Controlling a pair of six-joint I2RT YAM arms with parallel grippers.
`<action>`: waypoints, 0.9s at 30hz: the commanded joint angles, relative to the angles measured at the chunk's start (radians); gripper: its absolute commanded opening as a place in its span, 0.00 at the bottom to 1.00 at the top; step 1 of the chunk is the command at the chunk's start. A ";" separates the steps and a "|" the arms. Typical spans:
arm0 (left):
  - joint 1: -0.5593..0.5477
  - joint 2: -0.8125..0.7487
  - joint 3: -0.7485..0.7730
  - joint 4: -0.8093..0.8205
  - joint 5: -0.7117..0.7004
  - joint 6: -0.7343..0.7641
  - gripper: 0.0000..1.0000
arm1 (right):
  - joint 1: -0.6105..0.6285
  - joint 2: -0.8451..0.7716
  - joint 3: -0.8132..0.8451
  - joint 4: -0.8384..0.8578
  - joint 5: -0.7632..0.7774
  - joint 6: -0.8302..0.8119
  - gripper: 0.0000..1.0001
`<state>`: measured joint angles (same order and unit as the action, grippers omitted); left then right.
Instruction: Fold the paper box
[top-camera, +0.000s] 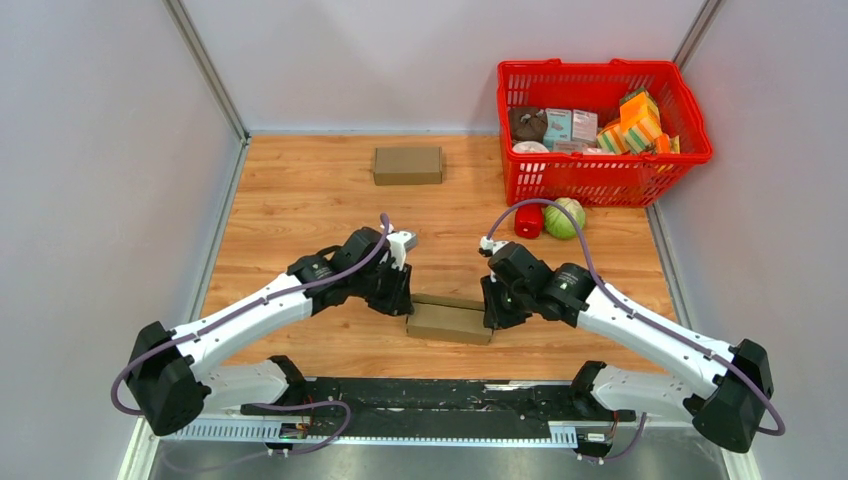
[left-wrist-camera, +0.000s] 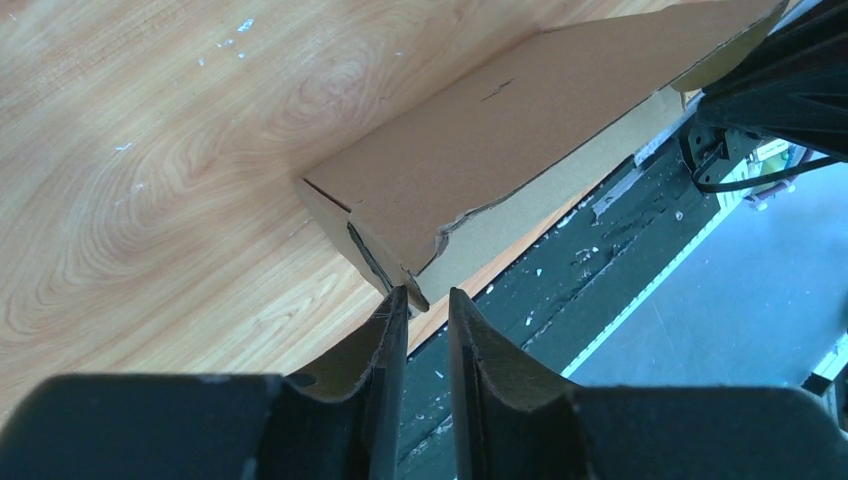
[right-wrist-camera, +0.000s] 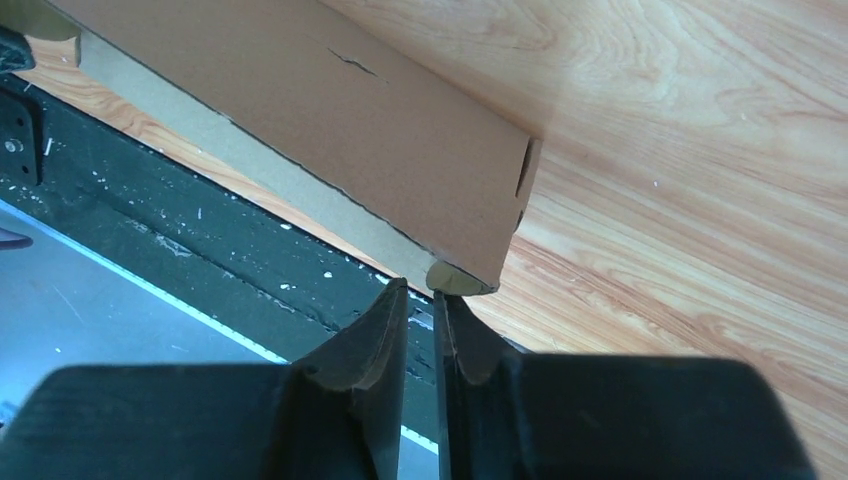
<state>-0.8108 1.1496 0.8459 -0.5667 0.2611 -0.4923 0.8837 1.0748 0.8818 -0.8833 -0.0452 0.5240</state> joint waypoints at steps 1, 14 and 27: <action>-0.016 -0.024 0.053 -0.012 0.013 -0.020 0.29 | -0.003 -0.004 0.006 -0.020 0.044 -0.016 0.18; -0.024 -0.014 0.050 -0.058 -0.046 -0.011 0.32 | -0.003 -0.021 0.031 -0.074 0.131 -0.035 0.39; -0.034 -0.013 0.053 -0.051 -0.049 -0.005 0.37 | -0.003 -0.001 0.092 -0.048 0.128 -0.044 0.38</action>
<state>-0.8387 1.1465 0.8635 -0.6209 0.2218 -0.5095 0.8825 1.0767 0.9184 -0.9524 0.0628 0.4923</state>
